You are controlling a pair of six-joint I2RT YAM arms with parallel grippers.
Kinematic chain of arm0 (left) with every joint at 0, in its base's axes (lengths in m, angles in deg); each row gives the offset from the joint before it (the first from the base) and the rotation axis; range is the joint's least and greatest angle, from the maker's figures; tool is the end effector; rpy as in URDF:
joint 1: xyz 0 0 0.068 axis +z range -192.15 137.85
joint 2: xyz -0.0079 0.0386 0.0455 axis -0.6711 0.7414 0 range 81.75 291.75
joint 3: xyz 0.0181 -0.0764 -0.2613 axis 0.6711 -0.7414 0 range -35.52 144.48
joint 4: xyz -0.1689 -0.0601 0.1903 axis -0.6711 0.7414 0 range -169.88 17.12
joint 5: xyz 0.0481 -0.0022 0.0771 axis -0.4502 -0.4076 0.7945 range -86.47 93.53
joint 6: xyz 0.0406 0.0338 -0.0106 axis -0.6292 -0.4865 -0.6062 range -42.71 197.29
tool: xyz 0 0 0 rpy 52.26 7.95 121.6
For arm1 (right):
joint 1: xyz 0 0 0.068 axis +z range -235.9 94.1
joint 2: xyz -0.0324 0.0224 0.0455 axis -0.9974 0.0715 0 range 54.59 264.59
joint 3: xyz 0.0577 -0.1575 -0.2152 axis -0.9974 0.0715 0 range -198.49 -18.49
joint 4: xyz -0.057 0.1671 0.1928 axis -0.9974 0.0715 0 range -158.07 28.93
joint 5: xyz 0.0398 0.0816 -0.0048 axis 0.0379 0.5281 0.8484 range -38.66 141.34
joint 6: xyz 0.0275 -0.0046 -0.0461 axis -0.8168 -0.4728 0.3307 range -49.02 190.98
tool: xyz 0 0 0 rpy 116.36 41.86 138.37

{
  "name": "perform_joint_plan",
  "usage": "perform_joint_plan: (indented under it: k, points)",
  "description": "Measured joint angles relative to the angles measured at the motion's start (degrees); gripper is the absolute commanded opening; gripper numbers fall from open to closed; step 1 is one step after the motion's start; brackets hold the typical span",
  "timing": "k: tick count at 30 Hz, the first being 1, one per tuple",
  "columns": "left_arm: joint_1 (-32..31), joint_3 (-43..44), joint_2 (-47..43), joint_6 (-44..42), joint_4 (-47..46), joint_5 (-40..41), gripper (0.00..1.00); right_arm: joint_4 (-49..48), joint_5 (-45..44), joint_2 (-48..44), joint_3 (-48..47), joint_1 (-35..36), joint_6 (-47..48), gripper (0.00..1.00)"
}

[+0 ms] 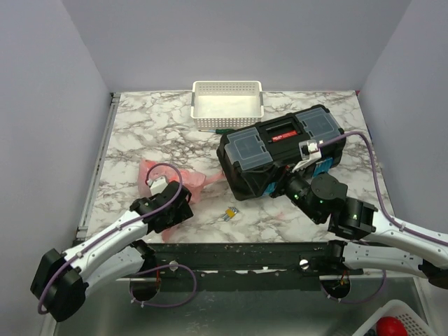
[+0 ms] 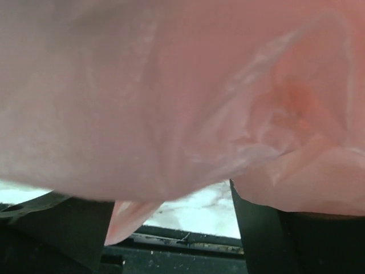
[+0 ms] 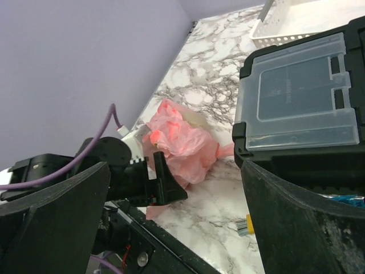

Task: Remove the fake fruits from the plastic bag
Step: Untie the plastic bag at the center of the board.

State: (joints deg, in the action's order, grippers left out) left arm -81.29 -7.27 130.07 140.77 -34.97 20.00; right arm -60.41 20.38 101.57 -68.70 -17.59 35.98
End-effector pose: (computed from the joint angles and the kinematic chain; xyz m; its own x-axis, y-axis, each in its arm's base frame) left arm 0.1156 -0.0811 0.1850 -0.7722 -0.4779 -0.4188 -0.4001 0.8777 -0.2638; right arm 0.0854 0.1654 0.3722 -0.3717 0.3964 -0.8395 -0.4812 0.6911 0.5393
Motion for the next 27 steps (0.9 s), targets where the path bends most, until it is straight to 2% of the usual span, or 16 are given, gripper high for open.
perform_joint_plan:
  k: [1, 4, 6, 10, 12, 21, 27]
  points:
    - [0.0, 0.0, 2.2, 0.0, -1.5, 0.1, 0.64, -0.3, 0.0, -0.1, 0.2, 0.0, -0.1, 1.0]
    - [0.0, -0.8, 7.0, -0.3, -5.6, 0.0, 0.3, -1.2, 0.0, -0.2, 1.4, 0.0, -0.2, 1.0]
    - [0.0, -1.8, 8.5, -0.8, -7.6, -0.6, 0.19, -1.3, 0.1, 0.2, 2.2, 0.0, -0.5, 1.0]
    - [0.0, -1.5, 8.8, -2.1, -9.0, -2.4, 0.04, -1.4, 0.2, 1.9, 2.4, 0.0, -0.8, 1.0]
    - [0.0, -0.5, 8.5, -4.0, -9.2, -4.0, 0.0, -1.6, 0.4, 2.9, 2.4, 0.0, -0.7, 1.0]
    - [0.0, 11.2, 1.9, -15.1, -10.3, -17.5, 0.0, -1.5, 2.1, 8.3, 2.1, 0.0, -0.5, 1.0]
    - [0.0, 18.8, -3.8, -19.4, -8.7, -21.7, 0.0, -1.6, 4.1, 11.4, 0.5, 0.0, 0.2, 1.0]
